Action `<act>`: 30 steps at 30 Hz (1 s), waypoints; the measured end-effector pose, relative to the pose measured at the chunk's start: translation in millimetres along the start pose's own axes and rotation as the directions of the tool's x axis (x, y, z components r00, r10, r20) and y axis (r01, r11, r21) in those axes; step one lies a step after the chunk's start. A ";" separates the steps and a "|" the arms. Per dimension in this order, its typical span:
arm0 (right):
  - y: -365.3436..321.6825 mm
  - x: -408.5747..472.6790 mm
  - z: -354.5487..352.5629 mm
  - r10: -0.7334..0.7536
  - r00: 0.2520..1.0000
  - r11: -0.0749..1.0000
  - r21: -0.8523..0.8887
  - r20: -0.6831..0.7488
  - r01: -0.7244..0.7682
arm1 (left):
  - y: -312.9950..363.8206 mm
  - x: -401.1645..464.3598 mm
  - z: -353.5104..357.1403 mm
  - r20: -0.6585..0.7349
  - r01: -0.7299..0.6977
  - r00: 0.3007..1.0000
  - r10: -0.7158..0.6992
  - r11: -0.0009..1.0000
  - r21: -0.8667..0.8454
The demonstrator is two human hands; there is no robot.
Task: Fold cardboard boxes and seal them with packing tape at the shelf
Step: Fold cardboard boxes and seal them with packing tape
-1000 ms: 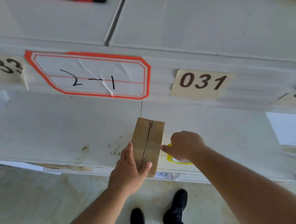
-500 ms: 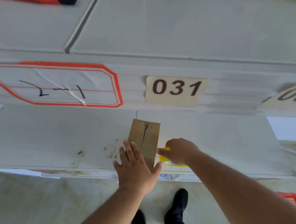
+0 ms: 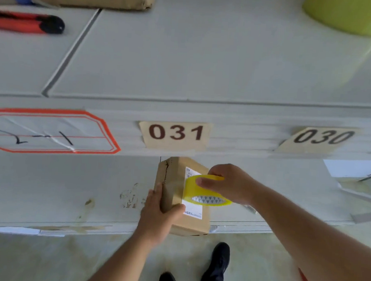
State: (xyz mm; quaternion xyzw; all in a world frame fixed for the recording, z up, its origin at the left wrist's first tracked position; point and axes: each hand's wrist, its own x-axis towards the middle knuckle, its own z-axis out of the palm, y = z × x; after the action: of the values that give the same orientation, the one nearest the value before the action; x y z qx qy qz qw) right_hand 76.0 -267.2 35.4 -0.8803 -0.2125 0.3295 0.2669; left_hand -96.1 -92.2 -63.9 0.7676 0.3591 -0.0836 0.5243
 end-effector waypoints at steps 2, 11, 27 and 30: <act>-14.7 0.4 4.0 -0.012 0.999 0.998 -0.059 0.032 0.014 | -5.2 -0.4 3.6 0.157 0.026 0.988 0.007 0.977 -0.209; -63.4 24.1 69.8 -0.036 0.999 0.979 -0.199 0.037 0.042 | -23.5 3.6 0.3 0.026 -0.002 1.000 0.004 0.995 -0.103; 55.6 14.6 10.6 0.124 0.991 0.808 -0.575 -0.054 -0.132 | -21.1 1.4 0.2 0.117 0.039 0.993 -0.017 0.982 -0.187; 60.6 15.4 14.7 0.142 0.988 0.807 -0.571 -0.056 -0.149 | -21.2 1.7 -0.4 0.125 0.047 0.992 -0.024 0.982 -0.180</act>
State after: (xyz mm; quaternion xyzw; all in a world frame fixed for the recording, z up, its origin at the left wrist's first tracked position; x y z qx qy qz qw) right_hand 88.5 -300.4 -18.1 -0.9352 -0.2324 0.2650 -0.0352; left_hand -108.5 -87.0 -80.3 0.7030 0.3460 -0.1065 0.6121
